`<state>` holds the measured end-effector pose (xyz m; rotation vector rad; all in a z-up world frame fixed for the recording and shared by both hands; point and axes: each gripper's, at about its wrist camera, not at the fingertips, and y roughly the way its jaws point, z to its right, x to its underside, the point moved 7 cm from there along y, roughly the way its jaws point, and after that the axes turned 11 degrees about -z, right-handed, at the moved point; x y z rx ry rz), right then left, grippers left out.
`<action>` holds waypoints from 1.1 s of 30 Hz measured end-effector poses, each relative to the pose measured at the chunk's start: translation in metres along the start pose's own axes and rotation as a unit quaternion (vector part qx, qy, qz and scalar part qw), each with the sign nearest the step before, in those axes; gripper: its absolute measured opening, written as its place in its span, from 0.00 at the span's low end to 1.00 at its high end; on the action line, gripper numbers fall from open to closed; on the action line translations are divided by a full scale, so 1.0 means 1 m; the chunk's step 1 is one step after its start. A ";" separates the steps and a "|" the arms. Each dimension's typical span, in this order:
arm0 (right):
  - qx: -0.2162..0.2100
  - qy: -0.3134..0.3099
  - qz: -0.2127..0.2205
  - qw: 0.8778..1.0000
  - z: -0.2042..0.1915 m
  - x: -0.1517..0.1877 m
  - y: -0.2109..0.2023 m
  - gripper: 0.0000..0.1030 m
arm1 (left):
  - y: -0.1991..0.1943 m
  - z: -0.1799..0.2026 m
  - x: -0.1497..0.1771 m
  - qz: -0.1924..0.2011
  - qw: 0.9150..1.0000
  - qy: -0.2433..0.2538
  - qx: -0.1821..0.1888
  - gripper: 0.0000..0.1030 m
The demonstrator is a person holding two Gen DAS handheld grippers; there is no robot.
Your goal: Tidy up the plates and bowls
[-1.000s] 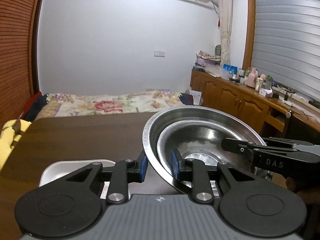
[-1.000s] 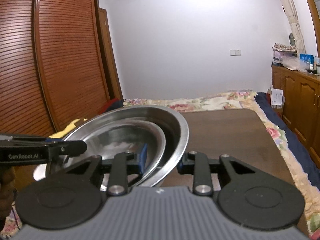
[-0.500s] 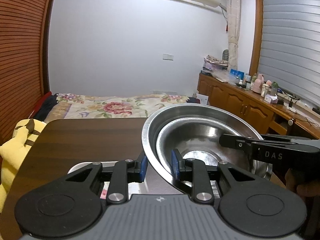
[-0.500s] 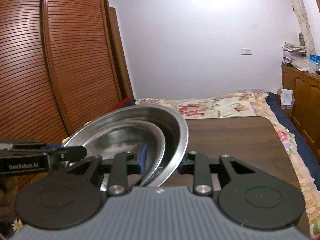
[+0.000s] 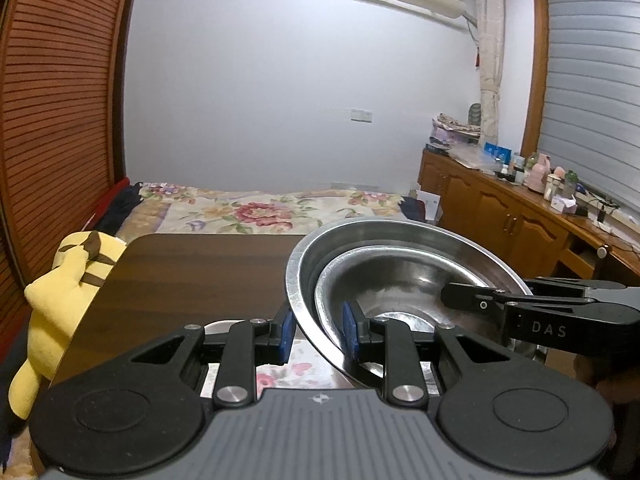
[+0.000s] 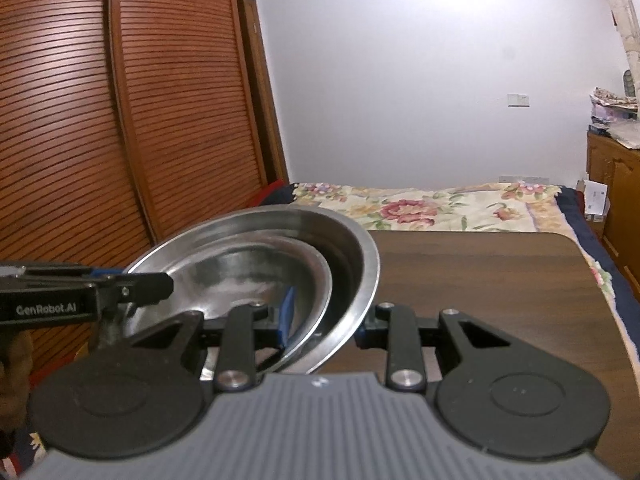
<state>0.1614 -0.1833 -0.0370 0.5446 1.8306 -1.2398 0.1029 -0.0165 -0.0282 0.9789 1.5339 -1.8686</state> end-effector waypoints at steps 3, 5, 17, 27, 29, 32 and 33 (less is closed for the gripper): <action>-0.004 -0.008 -0.001 1.000 -0.008 -0.002 0.004 0.31 | 0.000 -0.011 0.003 0.000 1.000 -0.004 -0.006 0.26; -0.009 -0.012 -0.004 1.000 -0.012 -0.002 0.009 0.31 | 0.000 -0.017 0.004 -0.001 1.000 -0.006 -0.010 0.26; -0.035 -0.012 -0.033 0.999 -0.028 0.003 0.044 0.31 | 0.016 -0.051 0.011 -0.016 0.999 -0.019 -0.023 0.26; -0.023 -0.016 -0.061 0.998 -0.045 0.015 0.061 0.31 | 0.023 -0.072 0.020 -0.024 0.999 -0.016 -0.018 0.26; -0.024 -0.018 -0.065 0.997 -0.048 0.017 0.063 0.31 | 0.024 -0.077 0.023 -0.025 0.999 -0.018 -0.016 0.26; -0.020 -0.022 -0.069 0.997 -0.052 0.019 0.066 0.31 | 0.028 -0.081 0.028 -0.030 0.999 -0.022 -0.014 0.26; -0.018 -0.023 -0.070 0.997 -0.052 0.020 0.066 0.31 | 0.030 -0.082 0.029 -0.031 0.999 -0.023 -0.014 0.26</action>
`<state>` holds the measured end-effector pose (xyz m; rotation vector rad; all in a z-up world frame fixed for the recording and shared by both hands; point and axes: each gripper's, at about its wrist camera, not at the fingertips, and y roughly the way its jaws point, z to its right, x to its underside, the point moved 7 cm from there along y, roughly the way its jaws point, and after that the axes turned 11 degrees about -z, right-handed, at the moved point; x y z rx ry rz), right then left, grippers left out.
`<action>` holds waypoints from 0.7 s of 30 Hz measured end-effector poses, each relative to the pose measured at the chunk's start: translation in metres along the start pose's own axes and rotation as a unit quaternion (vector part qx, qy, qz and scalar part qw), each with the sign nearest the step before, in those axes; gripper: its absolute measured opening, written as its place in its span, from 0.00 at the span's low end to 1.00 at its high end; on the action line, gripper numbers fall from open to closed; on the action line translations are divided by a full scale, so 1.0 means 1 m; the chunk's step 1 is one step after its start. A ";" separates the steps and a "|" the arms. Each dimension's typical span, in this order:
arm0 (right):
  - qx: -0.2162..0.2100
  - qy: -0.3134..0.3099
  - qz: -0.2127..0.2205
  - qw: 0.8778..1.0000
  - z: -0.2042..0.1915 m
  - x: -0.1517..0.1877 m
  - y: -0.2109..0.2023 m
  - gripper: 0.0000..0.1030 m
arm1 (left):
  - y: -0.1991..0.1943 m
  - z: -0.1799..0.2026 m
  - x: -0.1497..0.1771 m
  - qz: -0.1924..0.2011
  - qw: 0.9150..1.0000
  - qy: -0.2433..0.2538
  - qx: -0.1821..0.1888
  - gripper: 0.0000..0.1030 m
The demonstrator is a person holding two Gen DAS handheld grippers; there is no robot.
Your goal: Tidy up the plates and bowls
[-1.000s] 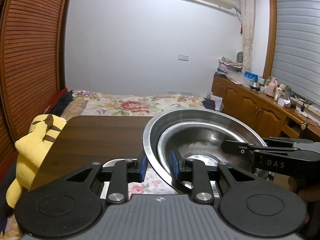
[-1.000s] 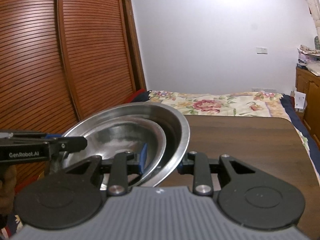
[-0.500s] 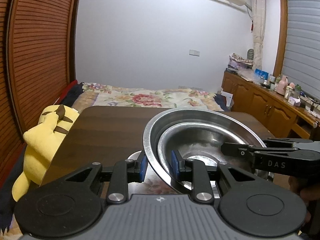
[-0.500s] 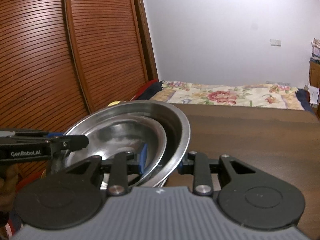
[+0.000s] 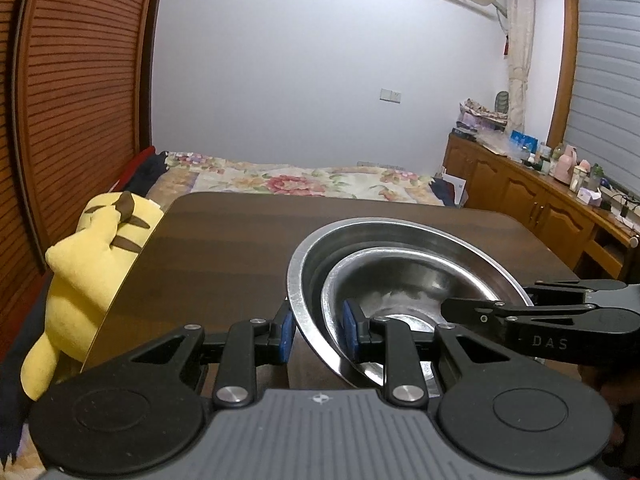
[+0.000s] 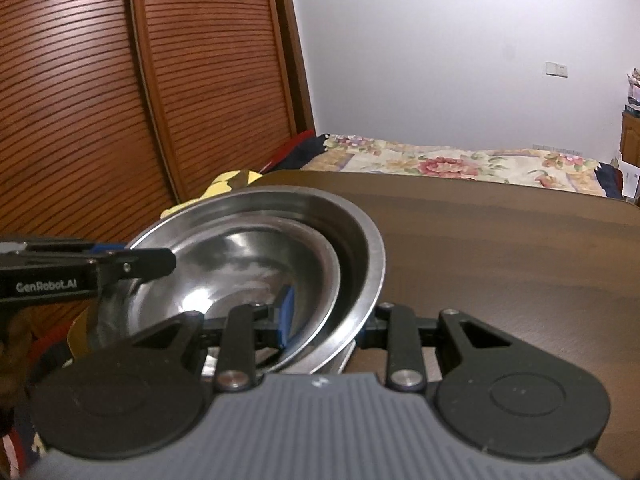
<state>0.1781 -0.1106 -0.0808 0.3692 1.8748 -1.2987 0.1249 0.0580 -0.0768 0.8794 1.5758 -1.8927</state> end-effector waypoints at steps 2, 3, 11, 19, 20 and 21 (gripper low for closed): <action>0.003 -0.001 -0.002 1.000 -0.001 0.001 0.002 0.31 | 0.003 -0.001 0.002 -0.002 1.000 0.001 -0.001 0.26; 0.004 0.000 -0.004 1.000 -0.001 0.002 0.003 0.31 | 0.004 -0.001 0.003 -0.003 1.000 0.001 -0.001 0.26; 0.009 0.000 -0.005 1.000 -0.002 0.003 0.008 0.31 | 0.011 -0.004 0.008 -0.010 1.000 -0.002 -0.002 0.27; 0.025 -0.008 -0.005 1.000 -0.007 0.000 0.012 0.33 | 0.012 -0.002 0.010 -0.001 1.000 0.003 -0.005 0.27; 0.025 -0.009 -0.005 1.000 -0.007 0.001 0.013 0.35 | 0.012 -0.002 0.010 0.000 1.000 0.006 -0.008 0.26; 0.025 -0.009 -0.006 1.000 -0.008 0.000 0.014 0.36 | 0.013 -0.001 0.011 -0.001 1.000 0.009 -0.012 0.26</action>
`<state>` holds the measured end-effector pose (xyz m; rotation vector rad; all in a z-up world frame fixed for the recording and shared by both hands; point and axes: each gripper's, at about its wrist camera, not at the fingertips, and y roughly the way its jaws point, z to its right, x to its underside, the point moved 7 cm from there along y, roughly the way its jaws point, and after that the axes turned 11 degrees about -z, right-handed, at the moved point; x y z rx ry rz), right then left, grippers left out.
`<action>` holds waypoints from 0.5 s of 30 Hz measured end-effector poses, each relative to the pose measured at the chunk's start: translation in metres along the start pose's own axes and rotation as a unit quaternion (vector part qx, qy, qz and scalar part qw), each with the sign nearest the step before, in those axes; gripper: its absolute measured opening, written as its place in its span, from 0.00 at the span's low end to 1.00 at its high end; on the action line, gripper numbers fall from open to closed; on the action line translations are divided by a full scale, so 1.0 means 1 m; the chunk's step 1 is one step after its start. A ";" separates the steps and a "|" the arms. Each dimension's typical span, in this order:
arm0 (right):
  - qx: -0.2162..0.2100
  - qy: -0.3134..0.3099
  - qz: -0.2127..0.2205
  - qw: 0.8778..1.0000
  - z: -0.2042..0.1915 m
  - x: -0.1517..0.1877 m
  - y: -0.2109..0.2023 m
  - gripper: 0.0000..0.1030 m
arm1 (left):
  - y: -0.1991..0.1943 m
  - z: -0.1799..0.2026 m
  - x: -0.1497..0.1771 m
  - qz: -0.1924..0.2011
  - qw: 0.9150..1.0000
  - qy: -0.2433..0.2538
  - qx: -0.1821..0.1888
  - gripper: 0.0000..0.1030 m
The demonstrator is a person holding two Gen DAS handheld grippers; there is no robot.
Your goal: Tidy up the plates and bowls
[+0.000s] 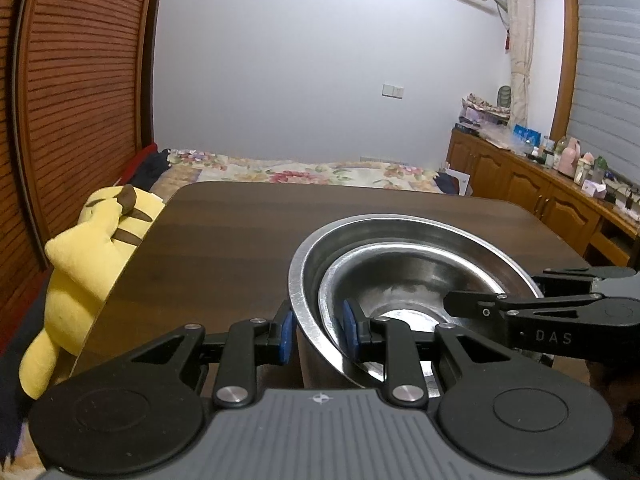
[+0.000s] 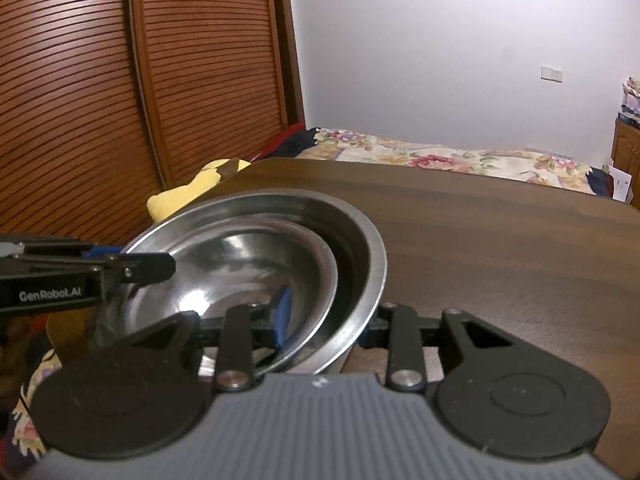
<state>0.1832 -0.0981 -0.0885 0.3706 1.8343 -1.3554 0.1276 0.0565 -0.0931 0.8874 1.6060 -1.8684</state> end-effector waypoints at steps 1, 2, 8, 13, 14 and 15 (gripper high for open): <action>0.002 0.002 -0.002 1.000 -0.001 0.000 0.000 0.38 | 0.001 0.001 0.000 -0.001 1.000 0.002 -0.003 0.26; 0.005 0.003 -0.006 1.000 -0.002 -0.001 0.001 0.42 | 0.001 0.001 -0.001 -0.002 1.000 0.002 -0.003 0.26; 0.012 -0.001 -0.018 1.000 -0.003 -0.001 0.003 0.54 | 0.002 0.003 0.001 0.001 1.000 0.001 -0.009 0.25; 0.016 0.014 -0.001 1.000 0.008 -0.006 -0.006 0.63 | 0.002 0.002 0.000 -0.002 1.000 -0.002 -0.015 0.25; 0.014 0.016 0.001 1.000 0.009 -0.007 -0.008 0.63 | 0.001 0.003 0.000 -0.003 1.000 -0.003 -0.015 0.25; 0.014 0.018 0.004 1.000 0.010 -0.007 -0.009 0.63 | 0.001 0.002 0.000 -0.002 1.000 -0.006 -0.014 0.25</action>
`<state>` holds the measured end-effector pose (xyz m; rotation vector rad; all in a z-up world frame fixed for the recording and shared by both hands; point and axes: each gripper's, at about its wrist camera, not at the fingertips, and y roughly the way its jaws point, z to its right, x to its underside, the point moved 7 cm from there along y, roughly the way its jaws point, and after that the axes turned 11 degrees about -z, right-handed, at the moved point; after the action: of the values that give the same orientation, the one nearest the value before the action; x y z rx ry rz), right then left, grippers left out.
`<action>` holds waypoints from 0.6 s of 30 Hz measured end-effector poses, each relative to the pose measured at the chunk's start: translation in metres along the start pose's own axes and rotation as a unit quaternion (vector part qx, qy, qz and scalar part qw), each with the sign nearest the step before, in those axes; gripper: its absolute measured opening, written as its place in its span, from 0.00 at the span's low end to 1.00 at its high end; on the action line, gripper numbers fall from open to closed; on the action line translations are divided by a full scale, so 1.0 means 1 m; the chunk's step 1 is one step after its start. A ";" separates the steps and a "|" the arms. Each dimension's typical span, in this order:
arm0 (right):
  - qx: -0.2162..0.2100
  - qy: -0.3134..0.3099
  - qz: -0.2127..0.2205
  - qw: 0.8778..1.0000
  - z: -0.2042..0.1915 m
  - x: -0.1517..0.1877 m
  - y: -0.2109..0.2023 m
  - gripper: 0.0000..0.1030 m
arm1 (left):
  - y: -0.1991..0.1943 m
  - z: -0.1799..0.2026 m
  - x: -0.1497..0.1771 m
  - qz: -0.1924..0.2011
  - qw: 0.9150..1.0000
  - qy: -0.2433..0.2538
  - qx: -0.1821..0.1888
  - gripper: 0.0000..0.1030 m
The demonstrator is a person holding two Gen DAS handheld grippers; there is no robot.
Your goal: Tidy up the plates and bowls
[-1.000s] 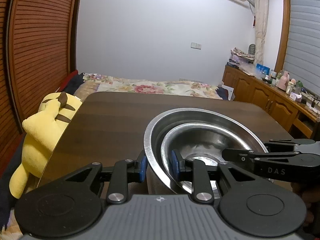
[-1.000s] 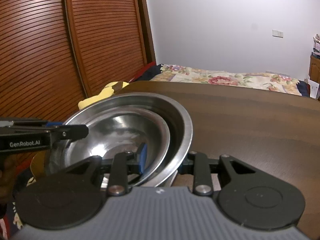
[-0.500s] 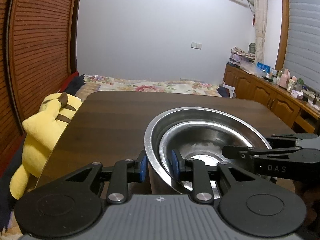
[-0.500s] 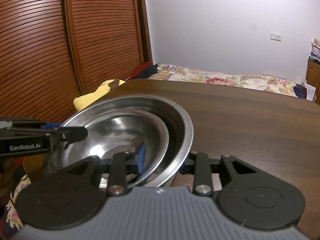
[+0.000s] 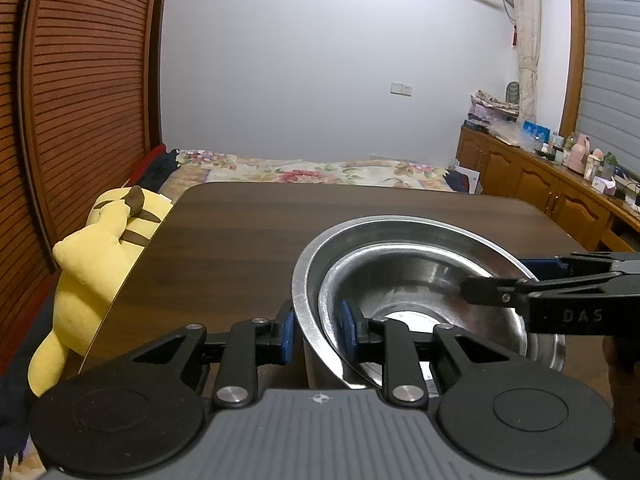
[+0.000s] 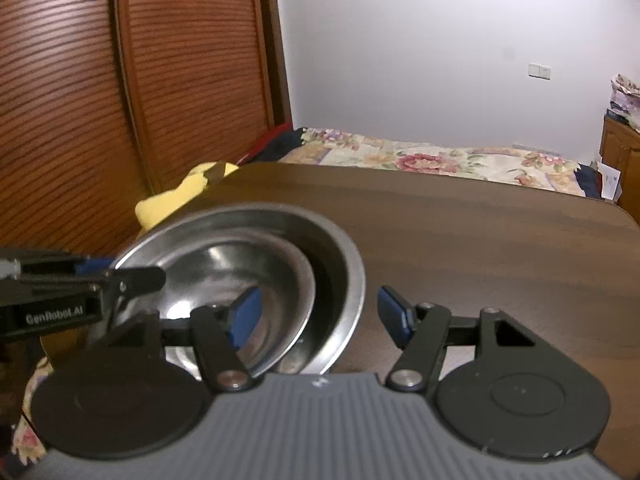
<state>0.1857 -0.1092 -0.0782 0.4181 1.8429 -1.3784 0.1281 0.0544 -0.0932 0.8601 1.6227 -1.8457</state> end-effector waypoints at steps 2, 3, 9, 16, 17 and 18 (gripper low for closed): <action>0.001 -0.001 0.007 1.000 0.000 0.000 -0.004 0.63 | -0.002 -0.002 -0.001 0.003 1.000 -0.003 0.001 0.30; 0.002 -0.001 0.010 1.000 -0.001 -0.001 -0.007 0.63 | -0.004 -0.001 -0.001 0.006 1.000 -0.002 0.002 0.36; 0.007 -0.003 0.039 0.999 -0.001 -0.001 -0.029 0.67 | -0.021 0.004 -0.011 0.029 1.000 0.006 -0.010 0.71; 0.030 0.002 0.082 0.996 0.006 -0.002 -0.066 0.95 | -0.044 0.022 -0.021 0.058 0.998 0.018 -0.013 0.96; 0.036 0.003 0.086 0.996 0.007 -0.003 -0.070 0.97 | -0.047 0.024 -0.022 0.061 0.998 0.020 -0.016 0.99; 0.040 0.006 0.091 0.995 0.009 -0.003 -0.074 0.99 | -0.050 0.028 -0.023 0.064 0.998 0.023 -0.018 1.00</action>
<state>0.1417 -0.1435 -0.0281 0.6206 1.7168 -1.3306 0.1031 0.0333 -0.0411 0.9745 1.5852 -1.7157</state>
